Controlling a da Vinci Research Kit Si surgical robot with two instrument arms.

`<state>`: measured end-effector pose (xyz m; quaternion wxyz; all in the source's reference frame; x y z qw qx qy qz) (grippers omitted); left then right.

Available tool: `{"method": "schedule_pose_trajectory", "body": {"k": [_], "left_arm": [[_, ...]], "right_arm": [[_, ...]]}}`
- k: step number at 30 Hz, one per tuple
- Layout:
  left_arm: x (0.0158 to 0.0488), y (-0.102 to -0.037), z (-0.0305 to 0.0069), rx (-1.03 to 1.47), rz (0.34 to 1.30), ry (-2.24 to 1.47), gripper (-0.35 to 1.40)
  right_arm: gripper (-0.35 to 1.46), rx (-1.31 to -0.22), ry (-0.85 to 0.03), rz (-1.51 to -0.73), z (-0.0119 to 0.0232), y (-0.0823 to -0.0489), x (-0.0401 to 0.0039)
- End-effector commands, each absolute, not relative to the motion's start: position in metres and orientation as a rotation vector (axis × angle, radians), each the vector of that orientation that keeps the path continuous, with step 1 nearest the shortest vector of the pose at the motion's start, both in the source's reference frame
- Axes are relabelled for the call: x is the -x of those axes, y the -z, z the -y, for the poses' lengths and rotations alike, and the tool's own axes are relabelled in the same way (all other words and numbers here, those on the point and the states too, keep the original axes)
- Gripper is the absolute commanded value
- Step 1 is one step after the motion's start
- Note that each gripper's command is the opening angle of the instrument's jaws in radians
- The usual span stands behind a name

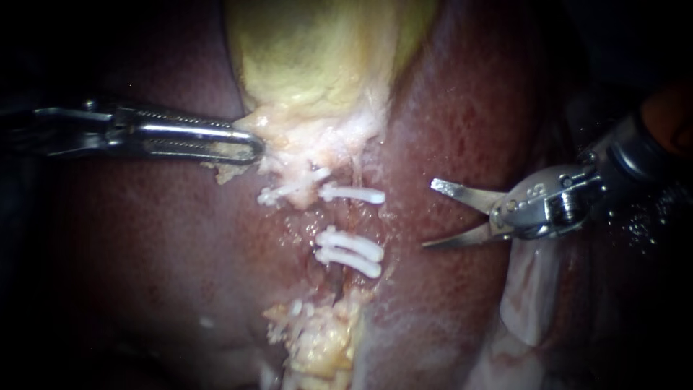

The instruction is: Go to the cutting position right tube

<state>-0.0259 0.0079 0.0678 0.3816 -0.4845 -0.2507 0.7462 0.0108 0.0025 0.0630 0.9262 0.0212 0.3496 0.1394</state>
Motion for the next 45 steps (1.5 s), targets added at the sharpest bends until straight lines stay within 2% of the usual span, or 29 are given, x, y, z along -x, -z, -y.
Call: {"method": "schedule_pose_trajectory", "body": {"k": [1,6,11,19,26,39,45], "left_arm": [[0.0258,-0.0677,-0.008,1.237,0.641,-1.904,-0.35],[0.0244,-0.0655,-0.0091,1.234,0.654,-1.897,-0.35],[0.0221,-0.0621,-0.0103,1.252,0.624,-1.881,-0.35],[0.0221,-0.0619,-0.01,1.256,0.615,-1.882,-0.35],[0.0221,-0.0619,-0.01,1.256,0.615,-1.882,-0.35],[0.0221,-0.0619,-0.01,1.256,0.615,-1.882,-0.35],[0.0222,-0.0619,-0.01,1.256,0.614,-1.882,-0.35]], "right_arm": [[1.45,-0.043,-0.284,-0.714,-0.0026,-0.0628,-0.0108],[1.45,-0.055,-0.282,-0.709,-0.0026,-0.0626,-0.0108],[1.45,-0.07,-0.272,-0.712,-0.0028,-0.0625,-0.0108],[1.45,-0.126,-0.257,-0.756,-0.0024,-0.0625,-0.0117],[1.43,-0.266,-0.298,-0.824,-0.0019,-0.0643,-0.0136],[1.41,-0.5,-0.381,-0.867,-0.0013,-0.0718,-0.0158],[1.4,-0.607,-0.377,-0.909,-0.0015,-0.0727,-0.0166]]}}
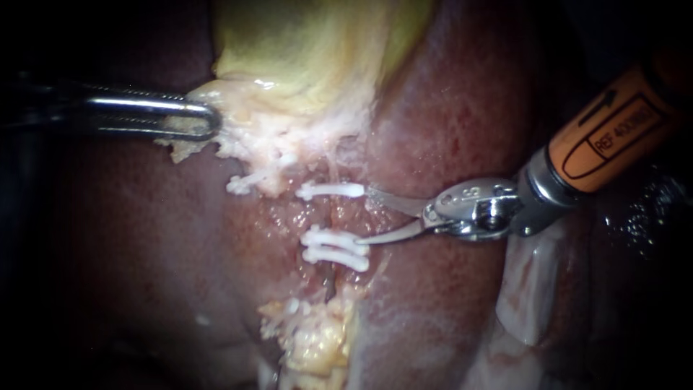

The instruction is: Go to the cutting position right tube

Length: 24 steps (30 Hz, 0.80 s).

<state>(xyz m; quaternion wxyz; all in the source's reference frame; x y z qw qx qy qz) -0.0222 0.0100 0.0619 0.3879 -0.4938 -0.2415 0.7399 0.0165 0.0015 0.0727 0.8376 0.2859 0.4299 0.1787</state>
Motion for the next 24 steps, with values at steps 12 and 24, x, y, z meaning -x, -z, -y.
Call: {"method": "schedule_pose_trajectory", "body": {"k": [12,24], "left_arm": [[0.0223,-0.0619,-0.0101,1.255,0.614,-1.882,-0.35],[0.0225,-0.0619,-0.0101,1.255,0.613,-1.882,-0.35]], "right_arm": [[1.38,-0.765,-0.288,-1.032,-0.0017,-0.073,-0.0192],[1.31,-0.878,-0.204,-1.128,-0.0017,-0.0732,-0.0213]]}}
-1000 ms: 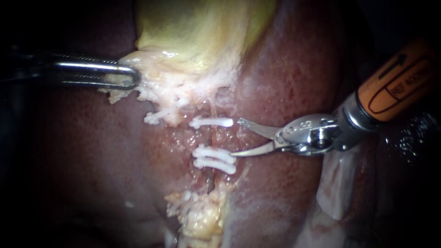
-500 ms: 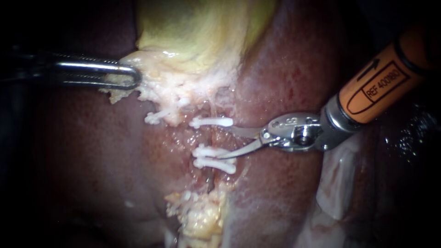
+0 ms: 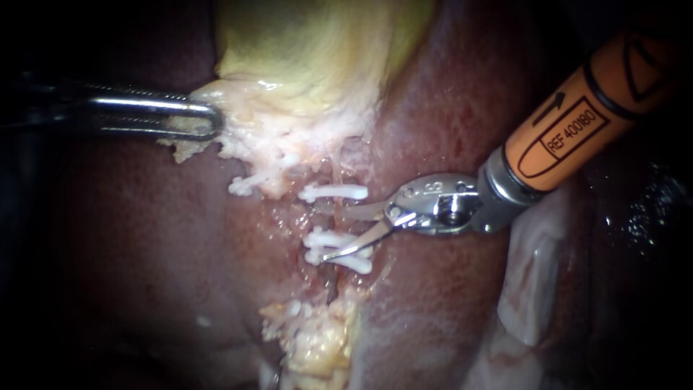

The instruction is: Go to the cutting position right tube

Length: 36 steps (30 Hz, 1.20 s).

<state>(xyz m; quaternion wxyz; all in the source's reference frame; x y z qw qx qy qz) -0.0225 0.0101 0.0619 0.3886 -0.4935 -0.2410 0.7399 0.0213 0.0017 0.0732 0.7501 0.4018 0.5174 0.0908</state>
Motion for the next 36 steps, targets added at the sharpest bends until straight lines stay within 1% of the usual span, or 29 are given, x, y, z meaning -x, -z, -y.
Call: {"method": "schedule_pose_trajectory", "body": {"k": [1,7,13,21,24,31,36], "left_arm": [[0.0225,-0.0619,-0.0101,1.255,0.612,-1.882,-0.35],[0.0226,-0.062,-0.0101,1.255,0.612,-1.881,-0.35],[0.0227,-0.062,-0.0101,1.254,0.611,-1.881,-0.35],[0.0229,-0.062,-0.0101,1.254,0.61,-1.881,-0.35],[0.0229,-0.0621,-0.0101,1.254,0.61,-1.881,-0.35],[0.0229,-0.0621,-0.0101,1.254,0.61,-1.881,-0.35],[0.0228,-0.0621,-0.0101,1.254,0.61,-1.881,-0.35]], "right_arm": [[1.31,-0.889,-0.203,-1.139,-0.0017,-0.0731,-0.0214],[1.3,-0.941,-0.194,-1.183,-0.0017,-0.073,-0.023],[1.3,-0.949,-0.196,-1.199,-0.0014,-0.0727,-0.0241],[1.28,-0.964,-0.219,-1.214,-0.0011,-0.0723,-0.0251],[1.28,-0.972,-0.225,-1.217,-0.0009,-0.0717,-0.0253],[1.28,-0.992,-0.227,-1.22,-0.0004,-0.0688,-0.0255],[1.28,-0.995,-0.225,-1.221,-0.0001,-0.0682,-0.0256]]}}
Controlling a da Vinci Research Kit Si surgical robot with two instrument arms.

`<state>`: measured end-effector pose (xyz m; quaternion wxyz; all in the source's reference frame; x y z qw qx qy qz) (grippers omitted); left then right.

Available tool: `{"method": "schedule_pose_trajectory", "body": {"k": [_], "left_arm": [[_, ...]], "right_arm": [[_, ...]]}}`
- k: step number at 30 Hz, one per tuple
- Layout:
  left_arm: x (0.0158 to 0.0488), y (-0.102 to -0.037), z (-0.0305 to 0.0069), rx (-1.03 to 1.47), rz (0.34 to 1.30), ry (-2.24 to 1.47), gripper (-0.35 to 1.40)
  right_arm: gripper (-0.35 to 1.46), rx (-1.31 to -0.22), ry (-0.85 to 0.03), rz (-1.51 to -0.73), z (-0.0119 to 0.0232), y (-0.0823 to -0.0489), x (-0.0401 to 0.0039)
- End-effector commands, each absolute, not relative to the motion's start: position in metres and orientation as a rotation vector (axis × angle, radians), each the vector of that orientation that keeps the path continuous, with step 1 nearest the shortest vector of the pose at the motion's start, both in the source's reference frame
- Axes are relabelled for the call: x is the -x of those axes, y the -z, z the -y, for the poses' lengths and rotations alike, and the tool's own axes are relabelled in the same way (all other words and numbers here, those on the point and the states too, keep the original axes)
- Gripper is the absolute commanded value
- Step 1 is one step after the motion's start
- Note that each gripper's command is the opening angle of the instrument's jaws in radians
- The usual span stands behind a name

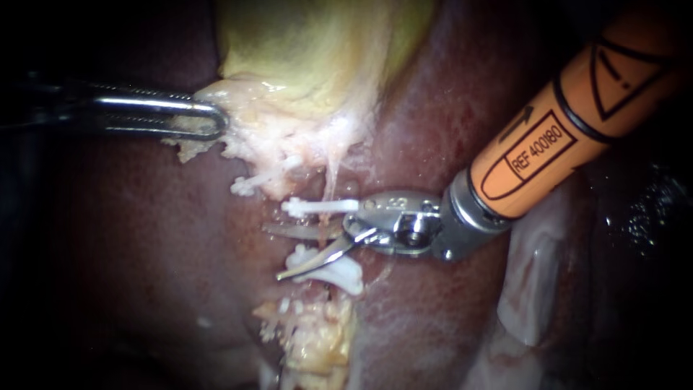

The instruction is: Go to the cutting position right tube

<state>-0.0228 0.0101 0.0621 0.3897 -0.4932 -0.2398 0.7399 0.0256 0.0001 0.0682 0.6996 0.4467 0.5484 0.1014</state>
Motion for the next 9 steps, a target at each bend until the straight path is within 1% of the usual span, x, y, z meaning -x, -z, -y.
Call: {"method": "schedule_pose_trajectory", "body": {"k": [1,7,9], "left_arm": [[0.0228,-0.0621,-0.0101,1.254,0.61,-1.881,-0.35],[0.0229,-0.0621,-0.0101,1.254,0.61,-1.881,-0.35],[0.0229,-0.0621,-0.0101,1.254,0.61,-1.881,-0.35]], "right_arm": [[1.28,-0.995,-0.224,-1.221,-0.0001,-0.0682,-0.0256],[1.28,-0.995,-0.224,-1.221,-0.0001,-0.0682,-0.0256],[1.28,-1.02,-0.256,-1.2,-0.0001,-0.0683,-0.0255]]}}
